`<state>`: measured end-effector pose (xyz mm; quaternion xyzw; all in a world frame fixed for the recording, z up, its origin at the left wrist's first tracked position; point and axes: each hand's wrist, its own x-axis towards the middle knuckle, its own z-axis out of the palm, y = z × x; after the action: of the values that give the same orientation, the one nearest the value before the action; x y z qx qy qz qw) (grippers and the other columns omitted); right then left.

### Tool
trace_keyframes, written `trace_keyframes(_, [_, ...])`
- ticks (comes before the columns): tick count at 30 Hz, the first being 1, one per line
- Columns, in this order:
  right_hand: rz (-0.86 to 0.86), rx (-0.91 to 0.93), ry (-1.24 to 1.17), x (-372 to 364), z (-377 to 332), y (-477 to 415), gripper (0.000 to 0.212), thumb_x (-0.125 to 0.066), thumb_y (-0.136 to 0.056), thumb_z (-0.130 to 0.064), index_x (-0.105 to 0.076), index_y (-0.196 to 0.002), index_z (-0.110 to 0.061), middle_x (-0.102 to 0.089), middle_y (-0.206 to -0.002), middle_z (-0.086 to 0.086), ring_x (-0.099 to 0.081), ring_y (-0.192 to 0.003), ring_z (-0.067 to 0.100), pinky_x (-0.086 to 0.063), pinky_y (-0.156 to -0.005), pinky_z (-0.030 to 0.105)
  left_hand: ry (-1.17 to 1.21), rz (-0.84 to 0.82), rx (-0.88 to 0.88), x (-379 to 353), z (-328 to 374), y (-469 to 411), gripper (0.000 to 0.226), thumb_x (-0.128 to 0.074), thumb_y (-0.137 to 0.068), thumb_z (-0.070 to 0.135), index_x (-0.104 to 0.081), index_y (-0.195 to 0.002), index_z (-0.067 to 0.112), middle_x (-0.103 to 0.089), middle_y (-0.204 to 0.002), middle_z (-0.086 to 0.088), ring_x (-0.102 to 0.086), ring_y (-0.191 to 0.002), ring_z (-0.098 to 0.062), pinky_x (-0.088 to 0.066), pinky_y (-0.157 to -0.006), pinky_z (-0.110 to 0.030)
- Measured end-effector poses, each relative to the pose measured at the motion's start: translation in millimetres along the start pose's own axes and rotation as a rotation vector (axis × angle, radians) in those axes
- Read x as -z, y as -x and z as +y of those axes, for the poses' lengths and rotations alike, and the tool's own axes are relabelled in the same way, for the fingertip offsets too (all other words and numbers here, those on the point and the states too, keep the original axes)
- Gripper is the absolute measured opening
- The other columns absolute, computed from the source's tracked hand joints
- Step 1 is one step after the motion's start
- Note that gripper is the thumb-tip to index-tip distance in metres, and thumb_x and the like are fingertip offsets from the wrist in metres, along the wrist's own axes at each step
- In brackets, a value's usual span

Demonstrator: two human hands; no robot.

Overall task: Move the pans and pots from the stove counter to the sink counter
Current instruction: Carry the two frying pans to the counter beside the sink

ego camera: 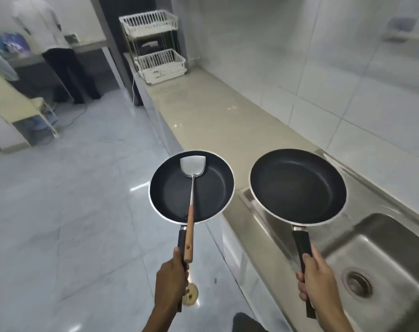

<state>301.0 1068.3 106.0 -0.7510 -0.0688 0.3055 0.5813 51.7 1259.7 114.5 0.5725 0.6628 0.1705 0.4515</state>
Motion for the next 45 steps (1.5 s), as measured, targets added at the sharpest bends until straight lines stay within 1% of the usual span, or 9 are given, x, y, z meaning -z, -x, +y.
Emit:
trace_keyframes(6, [0.059,0.0,0.023,-103.8,-49.6,-108.0,0.046,-0.044,-0.098,-0.031,-0.058,-0.099,-0.075,-0.046,-0.051,-0.002,-0.037,-0.039,0.013,-0.036,-0.039,0.027,-0.006,-0.045,-0.029,-9.8,79.3,-169.9,0.067,-0.031,-0.104,0.054,-0.069,-0.074,0.007,-0.067,-0.06,-0.007,-0.061,-0.055,-0.022,-0.047,-0.051,-0.03])
trace_keyframes(11, [0.144,-0.008,0.02,-193.9,-97.7,-209.0,0.032,-0.043,-0.102,-0.031,-0.057,-0.122,-0.052,-0.048,-0.051,-0.001,-0.043,-0.039,0.014,-0.04,-0.039,0.028,-0.095,-0.105,-0.119,-18.8,156.2,-312.4,0.071,-0.028,-0.105,0.052,-0.068,-0.063,0.011,-0.068,-0.057,-0.006,-0.064,-0.054,-0.026,-0.052,-0.053,-0.034])
trace_keyframes(20, [0.306,-0.094,-0.03,-310.4,-171.7,-322.6,0.043,-0.041,-0.104,-0.021,-0.051,-0.143,-0.037,-0.047,-0.054,0.006,-0.039,-0.039,0.017,-0.037,-0.038,0.028,-0.202,-0.245,-0.243,-46.0,281.4,-507.8,0.072,-0.029,-0.104,0.054,-0.069,-0.066,0.008,-0.068,-0.058,-0.008,-0.061,-0.051,-0.024,-0.047,-0.047,-0.031])
trace_keyframes(27, [0.54,-0.164,-0.158,-395.7,-182.4,-378.5,0.044,-0.042,-0.104,-0.022,-0.052,-0.138,-0.048,-0.047,-0.051,0.001,-0.039,-0.04,0.017,-0.037,-0.04,0.028,-0.308,-0.473,-0.384,-81.1,349.1,-647.5,0.074,-0.029,-0.104,0.054,-0.068,-0.061,0.007,-0.062,-0.046,-0.003,-0.056,-0.048,-0.025,-0.048,-0.05,-0.035])
trace_keyframes(30, [0.625,-0.221,-0.174,-443.2,-188.6,-397.1,0.044,-0.043,-0.105,-0.021,-0.051,-0.141,-0.044,-0.048,-0.055,0.005,-0.04,-0.041,0.017,-0.036,-0.04,0.027,-0.395,-0.568,-0.519,-90.5,377.6,-710.7,0.069,-0.027,-0.098,0.056,-0.065,-0.072,0.005,-0.068,-0.064,-0.019,-0.063,-0.062,-0.04,-0.055,-0.066,-0.05])
trace_keyframes(33, [0.753,-0.244,-0.244,-491.7,-201.4,-411.7,0.043,-0.043,-0.104,-0.02,-0.054,-0.138,-0.043,-0.048,-0.054,0.006,-0.039,-0.039,0.017,-0.035,-0.039,0.026,-0.497,-0.671,-0.588,-89.7,405.2,-760.4,0.055,-0.031,-0.097,0.053,-0.057,-0.08,0.008,-0.071,-0.091,-0.03,-0.068,-0.085,-0.05,-0.056,-0.074,-0.05])
trace_keyframes(35, [0.802,-0.274,-0.29,-517.6,-208.7,-420.9,0.042,-0.042,-0.103,-0.02,-0.056,-0.135,-0.043,-0.048,-0.052,0.005,-0.039,-0.037,0.017,-0.036,-0.039,0.026,-0.563,-0.701,-0.62,-96.0,420.6,-785.1,0.054,-0.027,-0.102,0.043,-0.06,-0.083,0.005,-0.072,-0.08,-0.025,-0.069,-0.077,-0.045,-0.058,-0.074,-0.051])
trace_keyframes(38, [0.847,-0.298,-0.269,-552.8,-210.3,-431.9,0.041,-0.041,-0.104,-0.02,-0.057,-0.134,-0.042,-0.047,-0.054,0.005,-0.038,-0.037,0.015,-0.035,-0.038,0.026,-0.587,-0.707,-0.593,-105.5,433.1,-820.6,0.073,-0.022,-0.106,0.046,-0.062,-0.059,0.007,-0.067,-0.053,-0.012,-0.066,-0.053,-0.033,-0.054,-0.059,-0.04])
trace_keyframes(45, [0.897,-0.304,-0.255,-579.2,-213.4,-459.9,0.042,-0.039,-0.104,-0.018,-0.055,-0.138,-0.035,-0.047,-0.056,0.009,-0.039,-0.04,0.017,-0.035,-0.039,0.027,-0.59,-0.79,-0.62,-118.5,444.9,-854.1,0.074,-0.021,-0.107,0.046,-0.061,-0.059,0.007,-0.066,-0.055,-0.012,-0.063,-0.052,-0.03,-0.048,-0.054,-0.034])
